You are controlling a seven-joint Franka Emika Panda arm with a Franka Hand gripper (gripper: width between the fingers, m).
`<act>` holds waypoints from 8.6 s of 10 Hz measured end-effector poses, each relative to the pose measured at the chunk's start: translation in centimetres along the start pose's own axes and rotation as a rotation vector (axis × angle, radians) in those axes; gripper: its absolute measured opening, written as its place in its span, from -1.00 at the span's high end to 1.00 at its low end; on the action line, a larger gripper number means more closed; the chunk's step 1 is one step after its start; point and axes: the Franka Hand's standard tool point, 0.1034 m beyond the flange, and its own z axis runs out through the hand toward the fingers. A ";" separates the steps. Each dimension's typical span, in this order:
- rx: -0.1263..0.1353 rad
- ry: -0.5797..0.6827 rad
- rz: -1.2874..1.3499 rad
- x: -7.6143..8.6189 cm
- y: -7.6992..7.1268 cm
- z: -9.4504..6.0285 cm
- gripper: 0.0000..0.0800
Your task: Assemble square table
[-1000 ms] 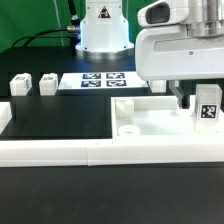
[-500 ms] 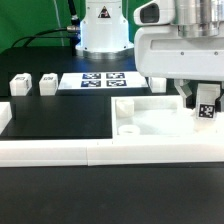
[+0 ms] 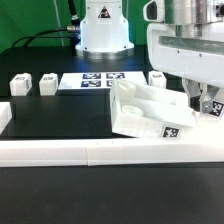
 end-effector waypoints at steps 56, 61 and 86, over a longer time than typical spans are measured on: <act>-0.059 0.027 -0.990 -5.4 13.7 -1.0 -0.62; -0.131 -0.064 -0.970 -7.6 18.7 1.3 -0.62; -0.528 -0.809 -0.783 -8.9 23.8 2.8 0.29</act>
Offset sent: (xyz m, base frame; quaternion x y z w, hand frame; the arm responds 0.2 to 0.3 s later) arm 0.0000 0.0000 0.0000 0.0000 0.0000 0.0000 1.0000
